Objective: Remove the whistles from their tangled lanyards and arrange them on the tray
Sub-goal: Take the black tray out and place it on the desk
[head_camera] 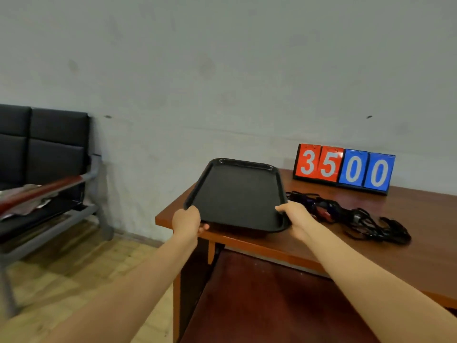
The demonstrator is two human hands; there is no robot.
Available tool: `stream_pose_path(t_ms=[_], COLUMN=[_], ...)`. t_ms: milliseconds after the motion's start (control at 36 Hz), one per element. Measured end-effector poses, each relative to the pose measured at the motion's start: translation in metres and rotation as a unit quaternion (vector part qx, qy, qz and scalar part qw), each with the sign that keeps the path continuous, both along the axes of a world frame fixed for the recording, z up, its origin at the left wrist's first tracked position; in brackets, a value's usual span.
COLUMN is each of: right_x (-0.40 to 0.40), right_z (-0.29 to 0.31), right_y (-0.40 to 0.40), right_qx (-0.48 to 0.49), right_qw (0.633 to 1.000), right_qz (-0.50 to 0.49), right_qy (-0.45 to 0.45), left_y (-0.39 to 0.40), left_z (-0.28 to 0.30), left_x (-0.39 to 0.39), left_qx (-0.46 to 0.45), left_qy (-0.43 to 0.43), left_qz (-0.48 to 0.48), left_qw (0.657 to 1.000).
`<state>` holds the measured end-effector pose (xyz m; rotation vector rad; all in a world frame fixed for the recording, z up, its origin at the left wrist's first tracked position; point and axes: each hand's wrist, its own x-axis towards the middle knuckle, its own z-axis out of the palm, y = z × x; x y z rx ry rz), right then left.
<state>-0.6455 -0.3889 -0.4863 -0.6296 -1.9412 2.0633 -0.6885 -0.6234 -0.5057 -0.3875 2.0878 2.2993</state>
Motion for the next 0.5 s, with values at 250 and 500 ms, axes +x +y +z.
stream_pose_path(t_ms=[250, 500], right_x=[-0.034, -0.030], right_z=[-0.034, -0.040], right_y=[-0.004, 0.014], right_qx=[0.141, 0.242], right_qw=[0.990, 0.970], right_qz=[0.004, 0.006], right_qy=[-0.029, 0.001], left_y=[-0.003, 0.015], left_z=[-0.003, -0.019], left_x=[-0.049, -0.071], left_qx=[-0.097, -0.301], left_qy=[0.001, 0.069], left_qz=[0.004, -0.001], left_qw=[0.995, 0.951])
